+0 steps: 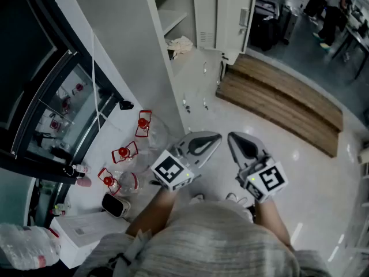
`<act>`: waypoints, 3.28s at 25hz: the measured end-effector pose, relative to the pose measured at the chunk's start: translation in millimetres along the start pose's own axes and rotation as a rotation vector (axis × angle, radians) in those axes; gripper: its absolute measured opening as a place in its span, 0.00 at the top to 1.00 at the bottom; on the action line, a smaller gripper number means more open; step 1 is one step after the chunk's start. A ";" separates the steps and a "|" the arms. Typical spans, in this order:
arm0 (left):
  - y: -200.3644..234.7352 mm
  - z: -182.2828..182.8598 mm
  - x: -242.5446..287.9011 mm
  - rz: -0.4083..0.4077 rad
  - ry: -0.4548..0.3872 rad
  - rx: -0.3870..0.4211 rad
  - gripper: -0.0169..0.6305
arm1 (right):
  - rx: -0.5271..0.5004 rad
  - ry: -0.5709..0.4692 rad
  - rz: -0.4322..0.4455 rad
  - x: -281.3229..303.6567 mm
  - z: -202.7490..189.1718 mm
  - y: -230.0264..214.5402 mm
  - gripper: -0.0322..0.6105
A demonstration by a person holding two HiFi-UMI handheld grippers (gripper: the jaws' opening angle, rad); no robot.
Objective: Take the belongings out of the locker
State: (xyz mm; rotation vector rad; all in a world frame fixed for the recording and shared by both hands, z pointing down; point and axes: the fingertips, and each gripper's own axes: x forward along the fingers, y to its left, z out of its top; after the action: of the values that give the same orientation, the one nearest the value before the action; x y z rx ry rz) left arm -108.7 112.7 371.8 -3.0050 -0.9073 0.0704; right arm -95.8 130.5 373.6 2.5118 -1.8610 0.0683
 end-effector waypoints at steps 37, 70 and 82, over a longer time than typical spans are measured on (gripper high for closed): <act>-28.8 -2.7 93.0 0.240 0.057 -0.010 0.97 | 0.033 -0.004 0.275 -52.9 0.1 -69.8 0.95; 177.9 -14.7 97.1 0.338 0.064 0.023 0.97 | -0.037 0.060 0.385 134.8 0.5 -128.3 0.95; 239.4 -16.7 75.1 0.361 0.068 0.036 0.97 | -0.045 0.083 0.410 200.9 -5.0 -128.6 0.95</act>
State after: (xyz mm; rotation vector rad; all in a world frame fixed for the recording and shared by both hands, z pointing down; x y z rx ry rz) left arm 86.9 -45.0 381.8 -3.0748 -0.3456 -0.0154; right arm 85.5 -23.9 389.2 2.0258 -2.2780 0.1308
